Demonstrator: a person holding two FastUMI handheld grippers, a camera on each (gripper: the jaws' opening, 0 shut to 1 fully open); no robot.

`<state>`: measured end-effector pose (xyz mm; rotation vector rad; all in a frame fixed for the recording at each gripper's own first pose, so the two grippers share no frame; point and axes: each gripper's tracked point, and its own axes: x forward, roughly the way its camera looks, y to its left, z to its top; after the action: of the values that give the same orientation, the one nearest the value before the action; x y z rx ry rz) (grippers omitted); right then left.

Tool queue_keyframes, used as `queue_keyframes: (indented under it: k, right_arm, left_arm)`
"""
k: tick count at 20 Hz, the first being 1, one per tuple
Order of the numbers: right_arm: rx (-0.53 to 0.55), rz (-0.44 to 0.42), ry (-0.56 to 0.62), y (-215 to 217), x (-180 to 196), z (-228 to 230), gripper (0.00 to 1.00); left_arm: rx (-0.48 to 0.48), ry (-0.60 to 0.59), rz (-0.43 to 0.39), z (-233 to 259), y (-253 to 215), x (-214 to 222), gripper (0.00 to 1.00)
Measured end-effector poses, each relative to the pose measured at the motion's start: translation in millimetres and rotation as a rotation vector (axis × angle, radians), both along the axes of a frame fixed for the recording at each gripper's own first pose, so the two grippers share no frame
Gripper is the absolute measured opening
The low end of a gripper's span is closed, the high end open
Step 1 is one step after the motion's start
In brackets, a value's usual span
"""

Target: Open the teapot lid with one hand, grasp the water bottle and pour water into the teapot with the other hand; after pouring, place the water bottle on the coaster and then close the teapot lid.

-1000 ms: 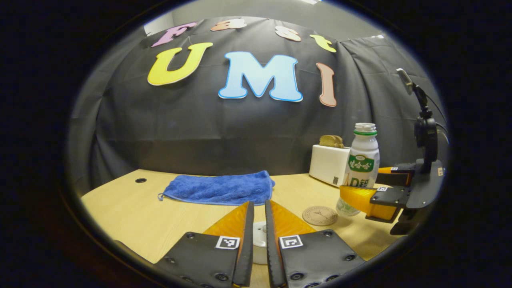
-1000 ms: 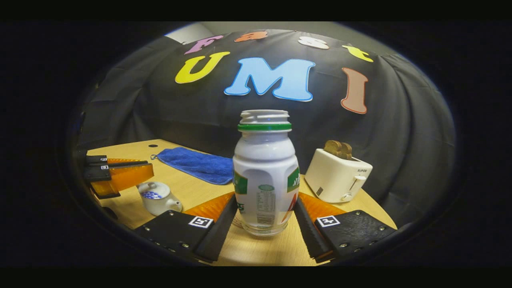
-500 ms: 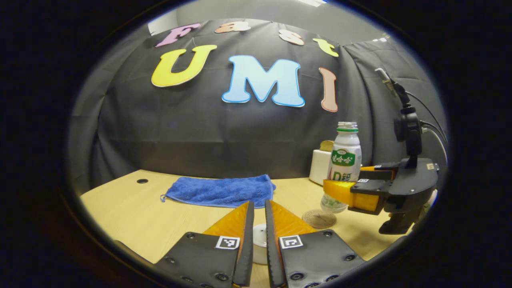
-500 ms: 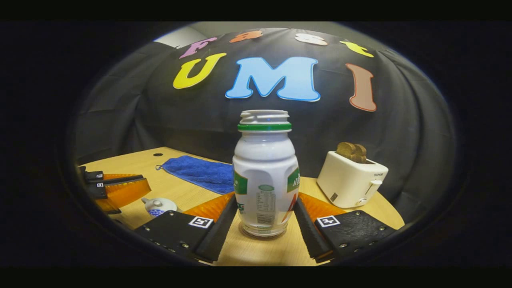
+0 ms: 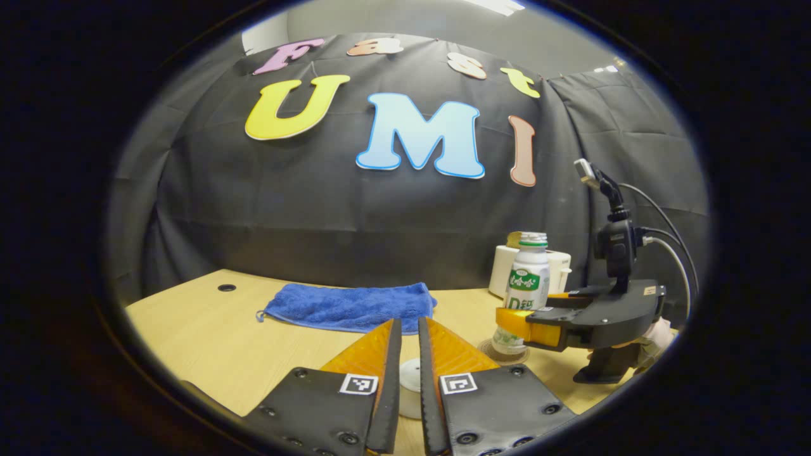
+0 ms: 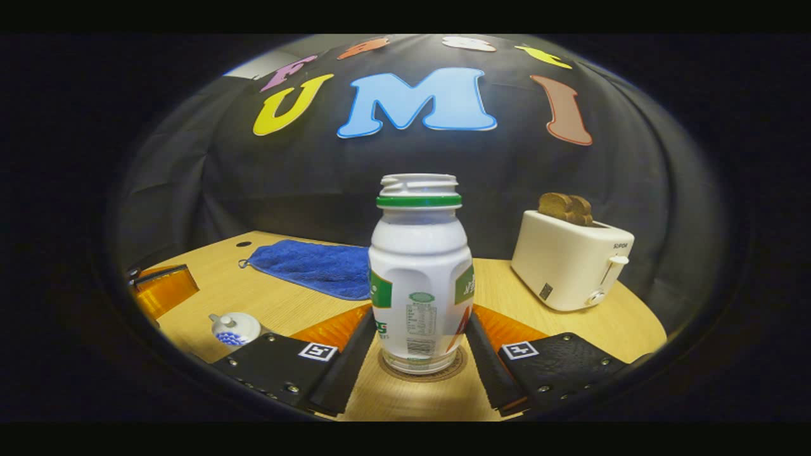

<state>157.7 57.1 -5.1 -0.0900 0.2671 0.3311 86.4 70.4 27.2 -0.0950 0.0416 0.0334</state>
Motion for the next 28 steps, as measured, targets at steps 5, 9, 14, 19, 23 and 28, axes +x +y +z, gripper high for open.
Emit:
queue_keyframes:
  k: [5,9,14,19,23,28]
  right_arm:
    - [0.004,-0.013,0.022,-2,3,-10,0.79]
    - [0.006,-0.015,0.019,-2,4,-10,0.79]
    - [0.006,-0.015,0.018,-3,5,-10,0.81]
    - [0.001,-0.004,0.028,-1,3,-17,0.99]
    - [0.003,-0.004,0.003,-4,0,-10,0.99]
    - [-0.004,-0.001,-0.036,-6,-6,-1,0.98]
  left_arm:
    - [-0.008,-0.001,0.000,0,2,-2,0.25]
    - [-0.010,0.000,-0.003,1,2,-2,0.25]
    - [-0.010,0.013,-0.008,-2,0,-1,0.22]
    - [-0.011,0.017,-0.009,-4,0,-1,0.22]
    - [-0.006,0.019,-0.011,-4,-1,-1,0.23]
    - [-0.001,0.014,-0.013,0,-5,-4,0.25]
